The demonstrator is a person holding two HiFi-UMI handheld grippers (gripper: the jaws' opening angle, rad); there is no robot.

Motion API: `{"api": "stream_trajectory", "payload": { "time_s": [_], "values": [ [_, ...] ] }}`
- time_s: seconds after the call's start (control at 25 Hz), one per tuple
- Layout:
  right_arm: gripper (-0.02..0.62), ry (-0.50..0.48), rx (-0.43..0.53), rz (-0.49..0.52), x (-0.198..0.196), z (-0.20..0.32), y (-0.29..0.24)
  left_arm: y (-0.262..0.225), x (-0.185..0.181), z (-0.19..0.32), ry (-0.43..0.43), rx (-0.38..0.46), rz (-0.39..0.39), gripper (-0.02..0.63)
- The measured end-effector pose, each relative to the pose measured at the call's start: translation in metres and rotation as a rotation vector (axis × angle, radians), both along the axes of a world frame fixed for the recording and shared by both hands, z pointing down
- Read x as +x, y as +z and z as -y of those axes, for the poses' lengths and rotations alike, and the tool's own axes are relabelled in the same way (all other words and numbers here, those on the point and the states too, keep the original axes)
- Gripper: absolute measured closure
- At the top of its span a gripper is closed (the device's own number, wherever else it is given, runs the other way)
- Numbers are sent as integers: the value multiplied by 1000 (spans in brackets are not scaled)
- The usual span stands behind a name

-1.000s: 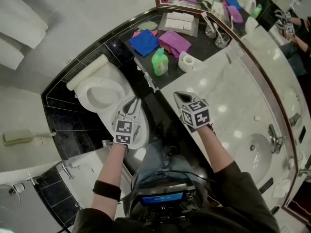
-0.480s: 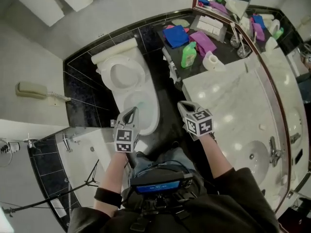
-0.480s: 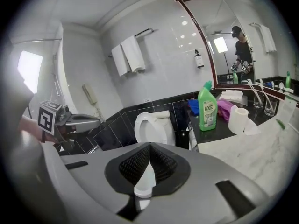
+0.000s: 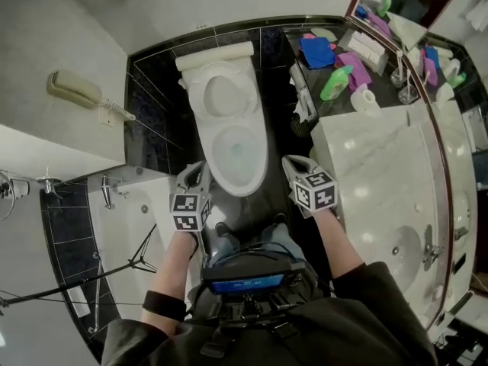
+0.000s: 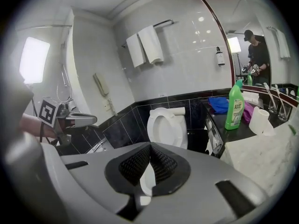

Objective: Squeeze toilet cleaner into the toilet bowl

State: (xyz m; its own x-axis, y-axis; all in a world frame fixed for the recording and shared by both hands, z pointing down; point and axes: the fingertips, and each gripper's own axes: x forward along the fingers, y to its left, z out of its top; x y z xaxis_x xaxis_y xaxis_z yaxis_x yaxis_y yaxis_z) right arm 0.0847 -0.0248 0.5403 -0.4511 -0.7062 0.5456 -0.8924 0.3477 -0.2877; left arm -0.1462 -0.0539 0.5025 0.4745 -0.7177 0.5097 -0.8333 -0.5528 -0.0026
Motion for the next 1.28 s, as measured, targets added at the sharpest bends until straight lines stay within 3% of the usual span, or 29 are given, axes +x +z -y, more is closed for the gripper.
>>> {"api": "stream_trajectory", "payload": {
  "time_s": [0.28, 0.48, 1.28],
  "values": [
    [589, -49, -13, -5, -58, 4, -2, 11, -68, -6, -113, -74, -43, 603],
    [591, -69, 0, -49, -81, 4, 0, 16, -97, -9, -136, -88, -57, 601],
    [591, -125, -3, -106, -123, -5, -1, 15, -144, -24, -181, -75, -73, 601]
  ]
}}
